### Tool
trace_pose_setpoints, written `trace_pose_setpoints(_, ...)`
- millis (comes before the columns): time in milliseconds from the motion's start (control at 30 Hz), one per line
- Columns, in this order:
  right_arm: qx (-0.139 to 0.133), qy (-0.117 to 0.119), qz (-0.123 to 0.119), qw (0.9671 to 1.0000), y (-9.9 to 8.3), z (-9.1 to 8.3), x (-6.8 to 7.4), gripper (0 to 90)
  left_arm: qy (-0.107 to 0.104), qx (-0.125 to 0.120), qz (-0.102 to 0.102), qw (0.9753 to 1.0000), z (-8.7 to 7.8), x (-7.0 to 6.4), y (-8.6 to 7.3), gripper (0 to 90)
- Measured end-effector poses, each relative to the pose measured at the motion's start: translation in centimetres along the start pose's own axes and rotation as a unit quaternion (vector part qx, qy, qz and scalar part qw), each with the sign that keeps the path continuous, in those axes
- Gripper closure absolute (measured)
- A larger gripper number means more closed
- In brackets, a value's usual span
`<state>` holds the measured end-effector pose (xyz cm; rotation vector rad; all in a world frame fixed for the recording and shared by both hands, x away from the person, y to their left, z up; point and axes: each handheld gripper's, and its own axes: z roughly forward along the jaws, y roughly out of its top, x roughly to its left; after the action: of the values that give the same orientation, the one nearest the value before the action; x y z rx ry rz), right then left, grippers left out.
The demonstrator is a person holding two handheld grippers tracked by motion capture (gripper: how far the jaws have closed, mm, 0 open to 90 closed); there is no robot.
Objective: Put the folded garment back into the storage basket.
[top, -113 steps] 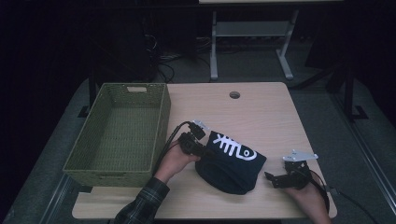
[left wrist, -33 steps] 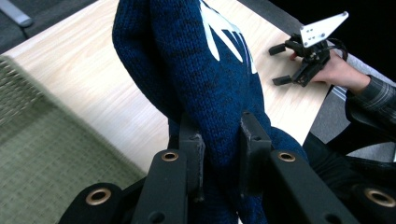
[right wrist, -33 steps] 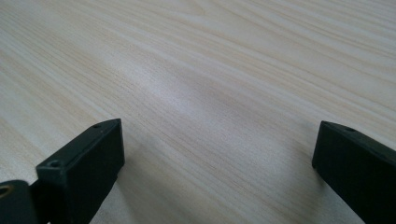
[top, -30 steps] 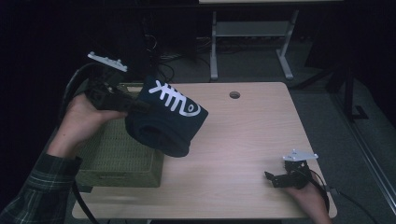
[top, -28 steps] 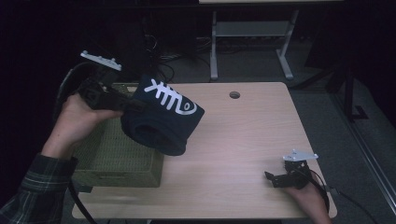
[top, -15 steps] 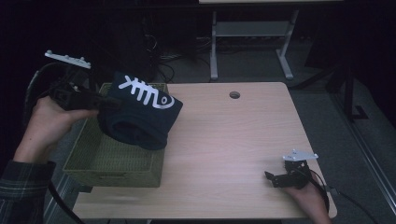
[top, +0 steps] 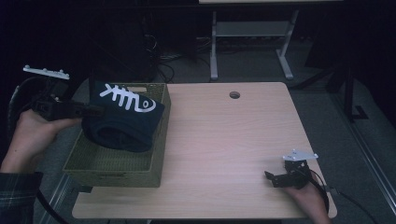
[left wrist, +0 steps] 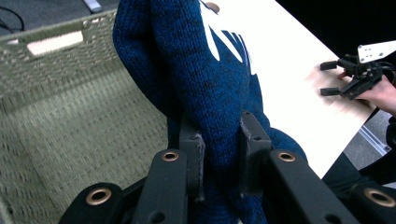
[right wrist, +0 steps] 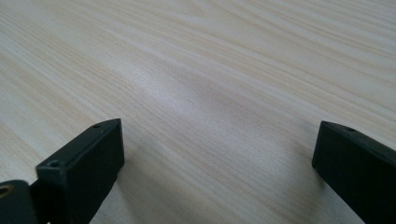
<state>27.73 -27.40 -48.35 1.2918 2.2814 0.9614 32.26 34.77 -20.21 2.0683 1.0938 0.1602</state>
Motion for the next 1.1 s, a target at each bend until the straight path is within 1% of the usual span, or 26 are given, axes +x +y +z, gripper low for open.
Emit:
trace_pose_setpoints(167, -0.001, -0.001, -0.001, 1.0, 0.0, 0.0, 0.0, 2.0, 0.002, 0.003, -0.015, 0.9999, 0.6, 1.2, -1.4, 75.6)
trace_pose_setpoints(200, -0.001, 0.0, -0.001, 1.0, 0.0, 0.0, 0.0, 2.0, 0.006, 0.003, -0.019, 0.9998, 0.8, 1.5, -1.7, 75.6)
trace_pose_setpoints(267, -0.001, 0.0, -0.002, 1.0, 0.0, 0.0, 0.0, 2.0, 0.009, 0.004, -0.026, 0.9996, 1.0, 1.9, -2.2, 75.6)
trace_pose_setpoints(400, -0.001, 0.0, -0.001, 1.0, 0.0, 0.0, 0.0, 2.0, 0.017, 0.012, -0.037, 0.9991, 1.6, 2.7, -3.1, 75.6)
trace_pose_setpoints(500, -0.001, 0.0, -0.001, 1.0, 0.0, 0.0, 0.0, 2.0, 0.016, 0.017, -0.047, 0.9986, 2.2, 3.3, -3.7, 75.6)
trace_pose_setpoints(600, -0.001, 0.0, -0.001, 1.0, 0.0, 0.0, 0.0, 2.0, 0.012, 0.021, -0.051, 0.9984, 2.7, 3.4, -4.1, 75.6)
trace_pose_setpoints(800, -0.001, 0.0, -0.002, 1.0, 0.0, 0.0, 0.0, 2.0, 0.009, 0.028, -0.049, 0.9984, 3.3, 3.1, -4.4, 75.6)
trace_pose_setpoints(933, -0.001, 0.0, -0.002, 1.0, 0.0, 0.0, 0.0, 2.0, 0.005, 0.029, -0.054, 0.9981, 3.8, 3.2, -4.9, 75.6)
trace_pose_setpoints(1100, -0.001, 0.0, -0.001, 1.0, 0.0, 0.0, 0.0, 2.0, -0.007, 0.036, -0.066, 0.9972, 5.3, 3.8, -5.9, 75.6)
